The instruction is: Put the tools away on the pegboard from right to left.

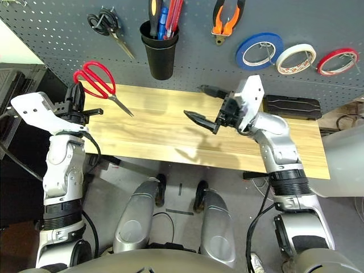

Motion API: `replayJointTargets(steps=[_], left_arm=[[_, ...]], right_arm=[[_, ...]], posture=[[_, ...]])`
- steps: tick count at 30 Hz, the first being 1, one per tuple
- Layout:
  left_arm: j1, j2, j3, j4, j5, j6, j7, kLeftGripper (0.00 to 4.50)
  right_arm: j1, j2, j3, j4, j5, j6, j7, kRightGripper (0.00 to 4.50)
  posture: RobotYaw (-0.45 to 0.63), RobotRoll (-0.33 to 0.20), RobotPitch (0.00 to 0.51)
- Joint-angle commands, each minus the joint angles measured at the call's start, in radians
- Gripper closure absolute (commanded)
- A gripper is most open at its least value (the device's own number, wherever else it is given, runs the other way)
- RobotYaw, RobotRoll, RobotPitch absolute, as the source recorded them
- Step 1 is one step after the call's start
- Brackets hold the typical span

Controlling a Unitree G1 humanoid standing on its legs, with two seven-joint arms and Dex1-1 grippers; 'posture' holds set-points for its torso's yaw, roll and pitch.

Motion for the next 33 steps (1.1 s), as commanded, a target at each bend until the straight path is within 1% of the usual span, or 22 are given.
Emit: replayJointTargets(steps=[1,6,9,14,24,33], left_arm=[[-0.017,0.015,0.011,-0.035,-0.014,0.014,0.003,4.48],[-0.048,0.031,0.013,-0.032,-0.020,0.023,0.005,4.48],[-0.070,0.043,0.019,-0.029,-0.025,0.034,0.001,4.48],[-0.099,0.060,0.022,-0.024,-0.031,0.044,-0.005,4.48],[-0.135,0.078,0.019,-0.026,-0.038,0.072,-0.012,4.48],[-0.200,0.094,0.013,0.017,-0.032,0.098,-0.023,4.48]], right_arm=[[-0.008,-0.024,-0.040,-0.039,0.047,0.042,0.007,0.00],[-0.030,-0.041,-0.064,-0.069,0.088,0.081,0.008,0.00],[-0.065,-0.039,-0.089,-0.078,0.127,0.125,-0.028,0.00],[-0.100,-0.050,-0.103,-0.085,0.150,0.166,-0.032,0.00],[-0.164,-0.087,-0.108,-0.087,0.168,0.214,-0.019,0.00],[-0.224,-0.080,-0.096,-0.081,0.156,0.239,-0.025,0.00]], posture=[[0.25,0.000,0.238],[0.24,0.000,0.232],[0.23,0.000,0.231],[0.22,0.000,0.228],[0.22,0.000,0.224],[0.22,0.000,0.219]])
